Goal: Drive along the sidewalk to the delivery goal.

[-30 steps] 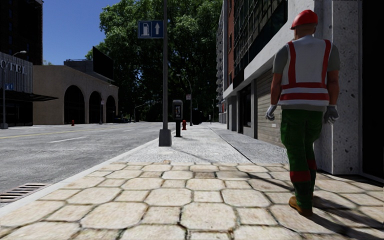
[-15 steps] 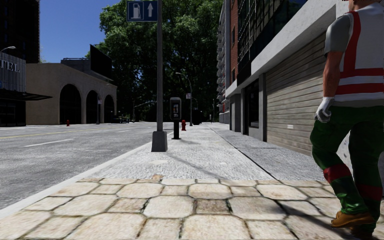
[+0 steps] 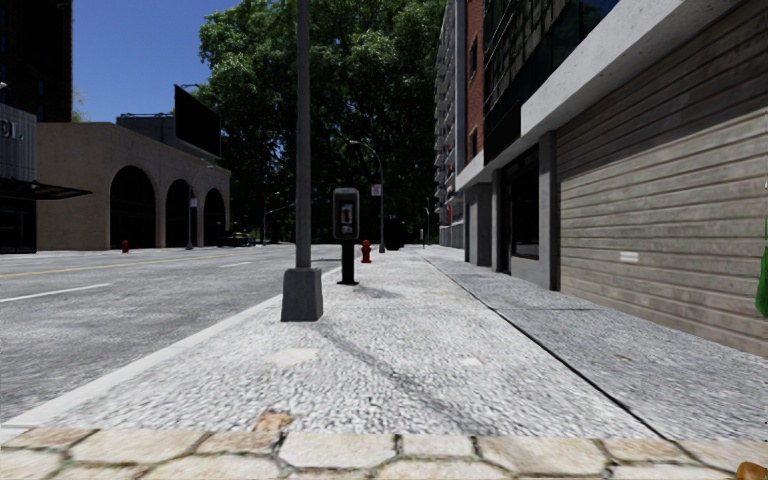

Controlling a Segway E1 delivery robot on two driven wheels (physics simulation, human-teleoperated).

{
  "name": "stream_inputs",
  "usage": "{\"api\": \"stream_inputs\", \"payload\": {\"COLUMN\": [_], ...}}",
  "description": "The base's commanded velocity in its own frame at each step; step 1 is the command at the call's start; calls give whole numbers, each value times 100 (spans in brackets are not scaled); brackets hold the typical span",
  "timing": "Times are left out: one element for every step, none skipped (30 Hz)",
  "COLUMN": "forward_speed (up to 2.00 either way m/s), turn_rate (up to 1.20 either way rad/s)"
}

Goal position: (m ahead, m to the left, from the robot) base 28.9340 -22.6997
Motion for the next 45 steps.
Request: {"api": "stream_inputs", "payload": {"forward_speed": [200, 200, 200, 200, 200, 200, 200, 200, 200, 200, 200, 200, 200, 200, 200, 200, 200, 200, 200, 200, 200, 200, 200, 200, 200, 200, 200, 200, 200, 200, 200, 200, 200, 200, 200, 200, 200, 200, 200, 200, 200, 200, 200, 200, 200], "turn_rate": [0, 0, 0, 0, 0, 0, 0, 0, -6, -10, -13, -13, -14, -15, -15, -15, -15, -15, -15, -15, -15, -15, -15, -15, -15, -15, -15, -15, -15, -15, -15, -19, -24, -24, -27, -28, -28, -28, -28, -28, -28, -28, -28, -28, -28]}}
